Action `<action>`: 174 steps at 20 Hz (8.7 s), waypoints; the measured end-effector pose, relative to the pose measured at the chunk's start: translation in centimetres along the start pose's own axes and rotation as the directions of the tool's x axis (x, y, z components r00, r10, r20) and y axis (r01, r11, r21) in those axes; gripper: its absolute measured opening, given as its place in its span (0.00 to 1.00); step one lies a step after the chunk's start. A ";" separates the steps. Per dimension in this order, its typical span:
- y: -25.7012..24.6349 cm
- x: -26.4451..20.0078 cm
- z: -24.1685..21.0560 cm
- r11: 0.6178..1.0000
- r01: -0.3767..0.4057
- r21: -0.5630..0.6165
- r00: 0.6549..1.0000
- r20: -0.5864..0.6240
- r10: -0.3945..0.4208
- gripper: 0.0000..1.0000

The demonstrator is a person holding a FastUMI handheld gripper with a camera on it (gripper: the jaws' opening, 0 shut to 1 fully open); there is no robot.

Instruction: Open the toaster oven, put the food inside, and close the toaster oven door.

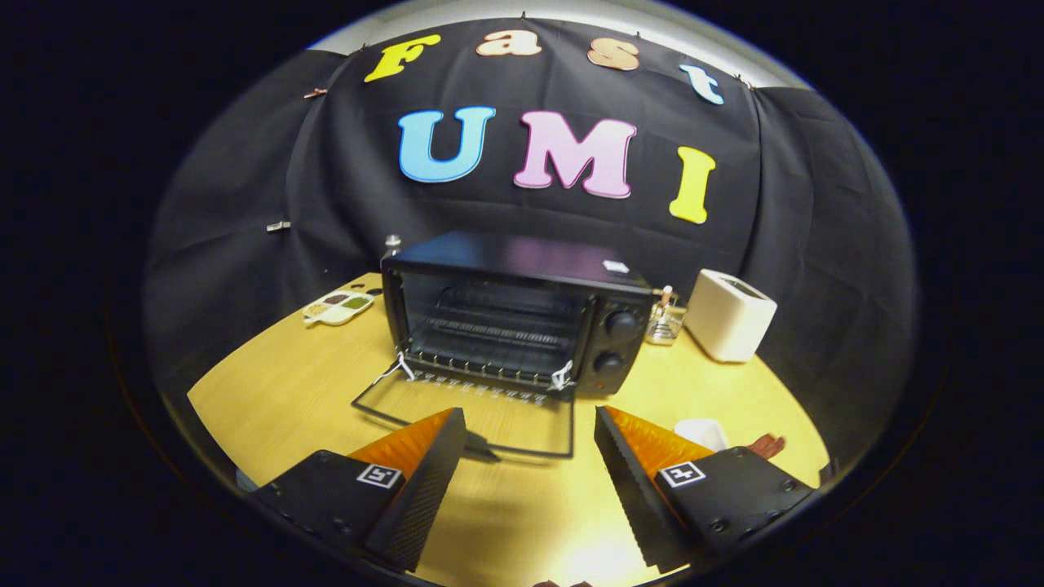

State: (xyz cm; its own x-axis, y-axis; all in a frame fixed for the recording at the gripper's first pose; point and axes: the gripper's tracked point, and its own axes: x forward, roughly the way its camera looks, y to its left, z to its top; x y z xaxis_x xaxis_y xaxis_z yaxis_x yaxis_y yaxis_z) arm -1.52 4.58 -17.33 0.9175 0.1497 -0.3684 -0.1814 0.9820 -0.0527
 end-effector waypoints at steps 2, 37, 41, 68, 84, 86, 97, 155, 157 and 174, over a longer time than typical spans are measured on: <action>-3.4 -0.9 2.3 0.999 0.042 0.000 0.999 0.016 -0.042 0.98; -22.7 1.5 -13.3 0.781 -0.150 0.607 0.740 -0.455 0.495 0.39; -23.2 2.0 -13.7 0.774 -0.120 0.622 0.743 -0.461 0.485 0.23; -13.0 -1.7 -2.4 0.685 -0.122 0.718 0.849 -0.282 0.447 0.11; 1.4 9.8 1.4 0.594 -0.180 0.784 0.932 -0.057 0.358 0.11; 2.1 12.0 1.2 0.584 -0.167 0.794 0.946 -0.038 0.322 0.11; 4.1 19.3 0.5 0.630 -0.159 0.760 0.983 0.061 0.174 0.11; 8.6 7.4 -9.8 0.992 -0.119 0.042 0.926 -0.357 0.126 1.00; 8.4 7.1 -8.2 0.991 -0.130 0.035 0.938 -0.318 0.135 1.00; 5.0 8.2 9.2 0.983 -0.114 0.144 0.993 -0.014 0.117 0.99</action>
State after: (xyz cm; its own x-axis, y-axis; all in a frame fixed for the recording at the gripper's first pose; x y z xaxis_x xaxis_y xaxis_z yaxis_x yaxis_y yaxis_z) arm 8.34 11.75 -12.11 0.8849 0.2619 -0.3852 -0.2319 0.9649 0.1234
